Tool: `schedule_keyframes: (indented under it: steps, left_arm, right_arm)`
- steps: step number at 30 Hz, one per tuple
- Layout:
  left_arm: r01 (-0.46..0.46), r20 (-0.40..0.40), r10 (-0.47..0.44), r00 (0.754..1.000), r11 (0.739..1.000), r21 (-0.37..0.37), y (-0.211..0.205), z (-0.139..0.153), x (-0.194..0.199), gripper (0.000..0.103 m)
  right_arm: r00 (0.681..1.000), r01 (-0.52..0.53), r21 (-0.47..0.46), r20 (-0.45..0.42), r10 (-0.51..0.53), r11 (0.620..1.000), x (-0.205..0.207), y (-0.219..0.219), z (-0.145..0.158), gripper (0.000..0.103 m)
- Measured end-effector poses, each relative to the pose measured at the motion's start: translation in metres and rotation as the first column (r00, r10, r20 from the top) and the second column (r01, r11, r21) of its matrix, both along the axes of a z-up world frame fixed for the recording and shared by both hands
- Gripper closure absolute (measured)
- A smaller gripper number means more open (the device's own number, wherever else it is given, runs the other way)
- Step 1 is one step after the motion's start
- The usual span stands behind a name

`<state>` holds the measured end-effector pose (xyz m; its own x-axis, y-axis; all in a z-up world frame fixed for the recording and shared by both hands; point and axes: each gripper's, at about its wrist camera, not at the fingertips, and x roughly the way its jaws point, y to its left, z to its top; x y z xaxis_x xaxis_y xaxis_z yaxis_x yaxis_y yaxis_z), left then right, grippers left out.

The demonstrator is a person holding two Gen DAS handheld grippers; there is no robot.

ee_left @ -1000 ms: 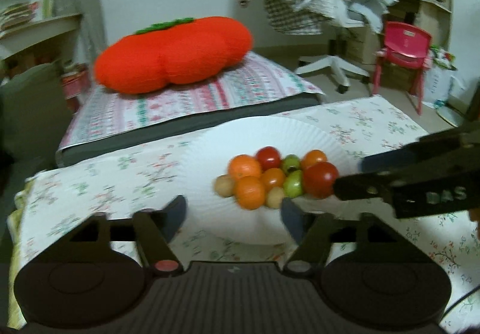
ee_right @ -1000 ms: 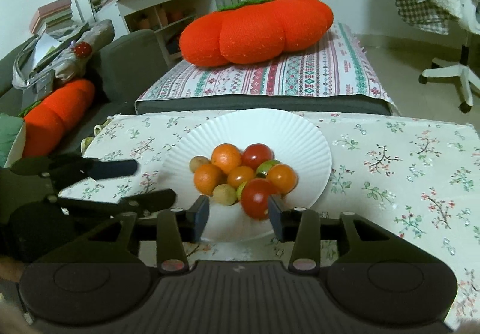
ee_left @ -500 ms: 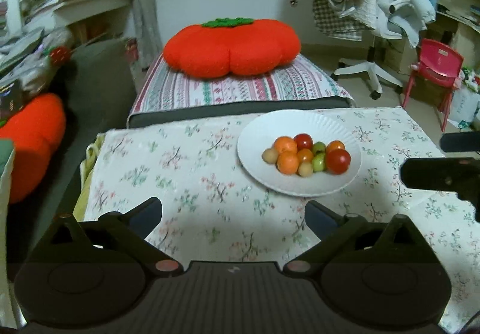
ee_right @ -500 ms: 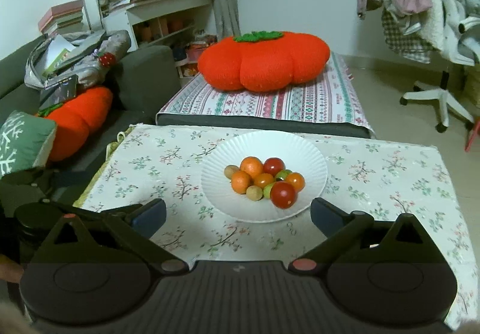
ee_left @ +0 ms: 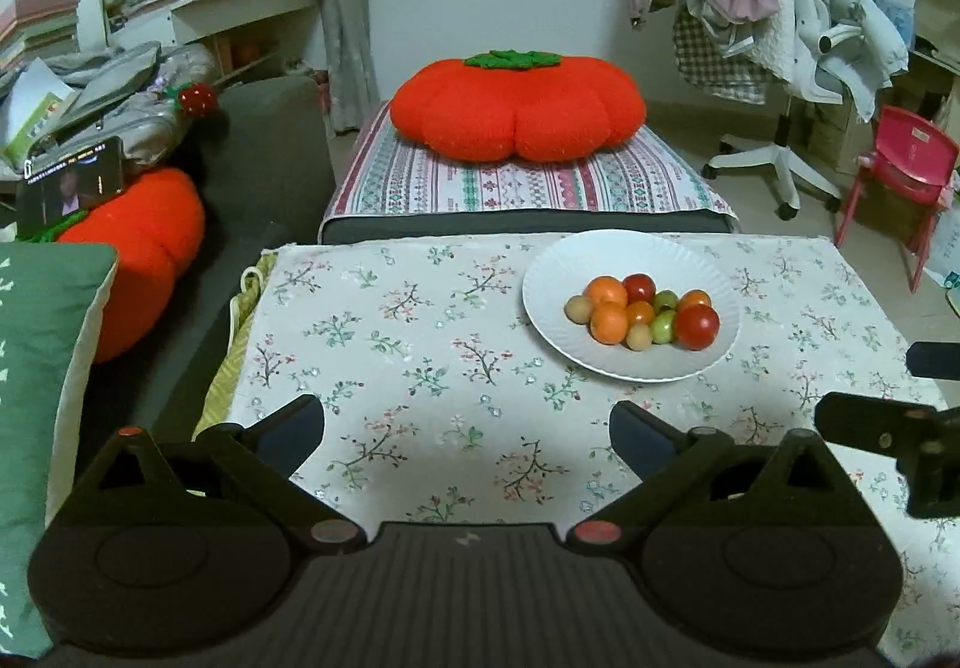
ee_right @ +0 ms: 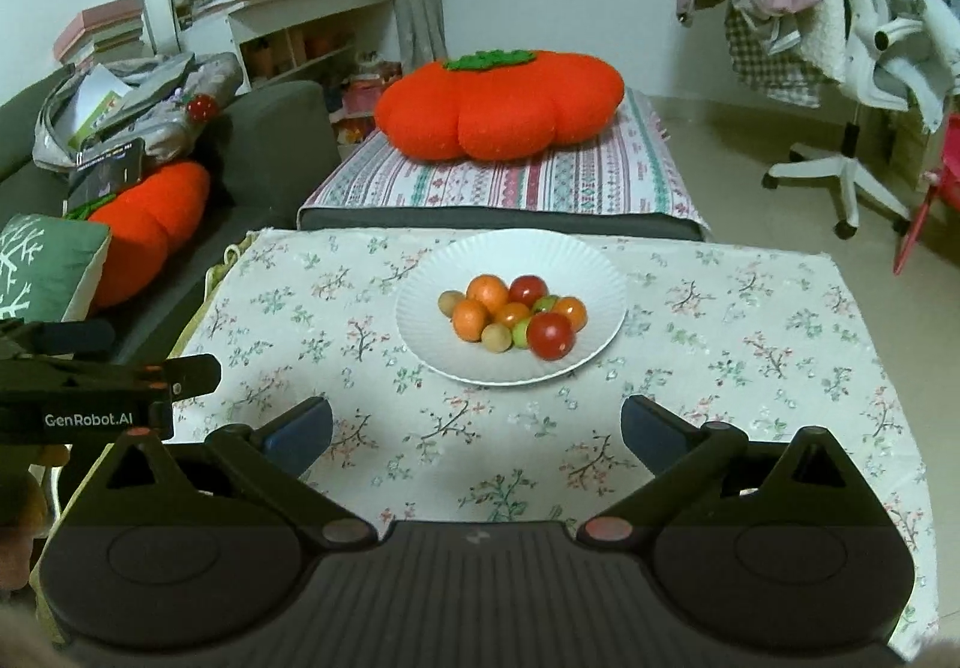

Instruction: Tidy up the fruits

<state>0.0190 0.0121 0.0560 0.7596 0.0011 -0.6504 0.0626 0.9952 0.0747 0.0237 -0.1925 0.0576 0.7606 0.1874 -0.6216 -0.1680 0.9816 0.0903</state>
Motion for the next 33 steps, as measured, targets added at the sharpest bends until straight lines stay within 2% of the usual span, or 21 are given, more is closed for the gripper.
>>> schedule_keyframes:
  steps: [13,33]
  left_arm:
    - [0.003,0.023,-0.003,1.0,1.0,0.005,-0.008,-0.001,-0.009,0.015]
    - [0.007,0.011,-0.006,1.0,1.0,-0.023,-0.012,-0.004,-0.012,0.015]
  right_arm:
    - [0.999,0.013,-0.031,0.034,-0.011,0.999,-0.007,0.005,0.006,0.0]
    - [0.998,0.044,-0.058,0.057,-0.041,0.997,-0.011,0.011,0.008,0.0]
